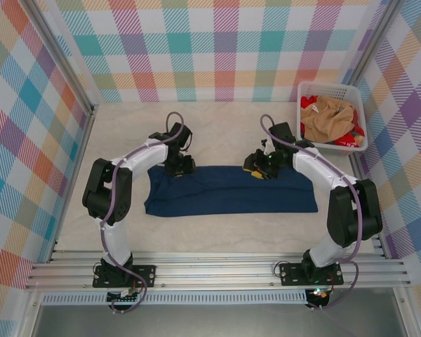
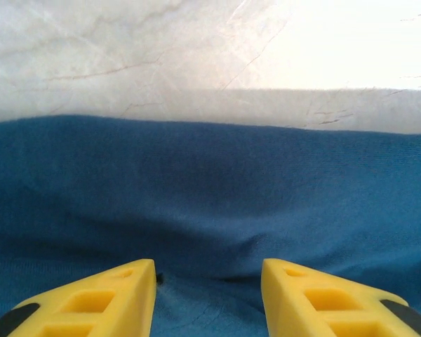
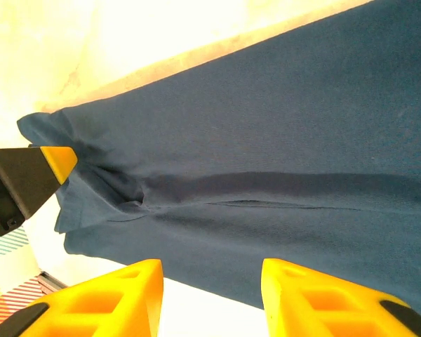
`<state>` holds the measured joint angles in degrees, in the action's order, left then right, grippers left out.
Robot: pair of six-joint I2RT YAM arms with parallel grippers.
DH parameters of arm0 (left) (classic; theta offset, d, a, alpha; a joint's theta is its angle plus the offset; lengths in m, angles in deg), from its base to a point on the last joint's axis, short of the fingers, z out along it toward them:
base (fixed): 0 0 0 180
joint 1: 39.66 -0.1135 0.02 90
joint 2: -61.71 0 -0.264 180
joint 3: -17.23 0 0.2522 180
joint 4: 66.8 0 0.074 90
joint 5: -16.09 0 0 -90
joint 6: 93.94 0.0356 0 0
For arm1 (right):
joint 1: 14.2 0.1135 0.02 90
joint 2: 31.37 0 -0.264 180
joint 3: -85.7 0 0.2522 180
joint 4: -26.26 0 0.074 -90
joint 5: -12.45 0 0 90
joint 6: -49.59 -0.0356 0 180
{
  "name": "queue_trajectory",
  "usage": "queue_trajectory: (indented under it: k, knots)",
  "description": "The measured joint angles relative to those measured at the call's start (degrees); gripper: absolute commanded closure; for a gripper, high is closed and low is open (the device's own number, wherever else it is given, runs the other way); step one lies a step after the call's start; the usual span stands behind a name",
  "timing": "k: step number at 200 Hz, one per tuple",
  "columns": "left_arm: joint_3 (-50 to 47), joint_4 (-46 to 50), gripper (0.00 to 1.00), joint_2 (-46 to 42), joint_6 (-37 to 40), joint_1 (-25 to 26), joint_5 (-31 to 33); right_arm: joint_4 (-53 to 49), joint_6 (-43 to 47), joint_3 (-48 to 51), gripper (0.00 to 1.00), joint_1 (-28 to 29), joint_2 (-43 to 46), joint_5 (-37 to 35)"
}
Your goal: Fold and stack the t-shirts
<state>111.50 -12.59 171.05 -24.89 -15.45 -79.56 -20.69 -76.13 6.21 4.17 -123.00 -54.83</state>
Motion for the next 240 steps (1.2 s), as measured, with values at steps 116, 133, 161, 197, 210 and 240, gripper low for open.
queue_trajectory:
  k: [116, 133, 161, 197, 210, 240]
  knots:
    - [-10.2, -1.9, 1.0, -11.3, -5.5, 2.3, -0.3, 0.2, -0.2, 1.5, 0.6, 0.0, 0.3, 0.1]
    - [-13.0, -2.7, 1.0, -13.8, -9.1, 3.7, -0.4, 0.3, -0.2, 1.9, 0.6, 0.0, 0.3, 0.1]
    - [-18.6, -3.2, 1.0, -15.1, -14.9, 5.3, -1.6, 0.3, -0.2, 2.8, 0.6, 0.0, 0.3, 0.1]
    - [-22.5, -3.5, 0.62, -15.3, -21.3, 7.5, -5.1, 0.2, -0.2, 3.1, 0.6, 0.0, 0.3, -0.1]
    - [-23.0, -3.9, 0.59, -16.0, -22.8, 8.1, -7.0, 0.1, -0.2, 3.1, 0.6, 0.0, 0.3, -0.4]
    - [-23.1, -5.2, 0.57, -20.6, -25.1, 8.1, -12.6, -0.7, -0.2, 3.1, 0.61, -0.3, 0.3, -2.5]
